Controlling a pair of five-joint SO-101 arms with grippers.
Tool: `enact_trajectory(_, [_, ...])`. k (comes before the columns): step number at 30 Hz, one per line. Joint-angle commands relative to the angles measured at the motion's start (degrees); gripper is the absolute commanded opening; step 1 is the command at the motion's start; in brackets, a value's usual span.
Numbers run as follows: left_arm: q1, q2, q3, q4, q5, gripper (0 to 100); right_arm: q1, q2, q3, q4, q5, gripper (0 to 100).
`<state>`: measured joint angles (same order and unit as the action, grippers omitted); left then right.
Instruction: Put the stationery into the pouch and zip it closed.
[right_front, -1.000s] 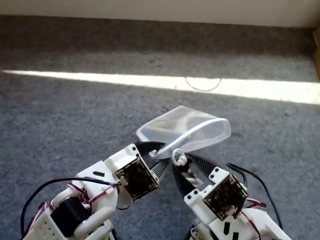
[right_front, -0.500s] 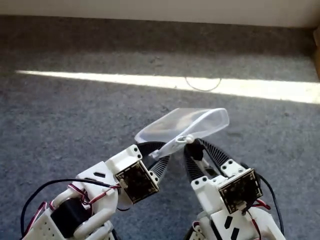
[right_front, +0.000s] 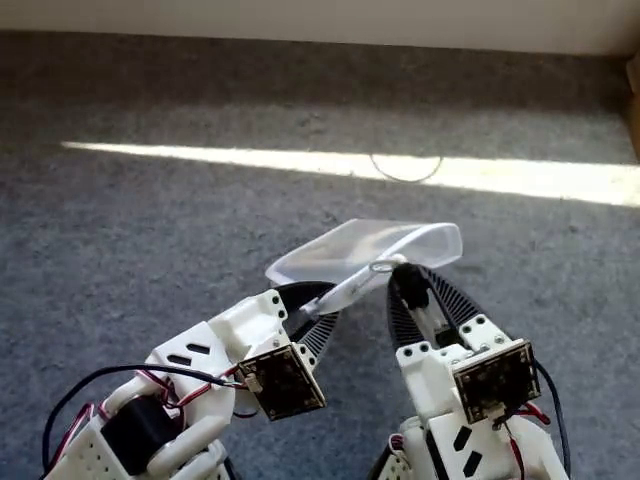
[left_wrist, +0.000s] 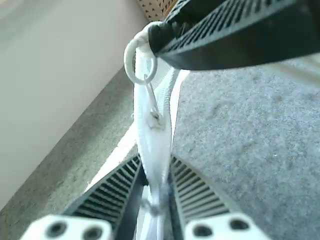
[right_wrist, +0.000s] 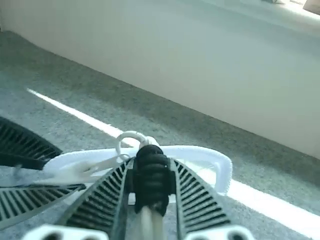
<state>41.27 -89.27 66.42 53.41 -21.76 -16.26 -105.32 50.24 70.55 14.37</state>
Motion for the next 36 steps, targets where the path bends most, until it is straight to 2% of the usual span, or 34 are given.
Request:
enact_trajectory(1, [0.0, -1.0, -0.7, 0.0, -0.4, 1, 4.5, 0.1, 0.5, -5.2, -0.5, 0.5])
enact_trajectory(8, [0.0, -1.0, -0.7, 0.0, -0.5, 1, 5.4, 0.1, 5.8, -10.2, -0.4, 0.5])
enact_trajectory(23, [0.0, -1.0, -0.7, 0.0, -0.5, 1, 14.9, 0.1, 6.3, -11.9, -0.3, 0.5])
enact_trajectory(36, [0.0, -1.0, -0.7, 0.0, -0.5, 1, 15.2, 0.1, 6.3, -12.0, -0.3, 0.5])
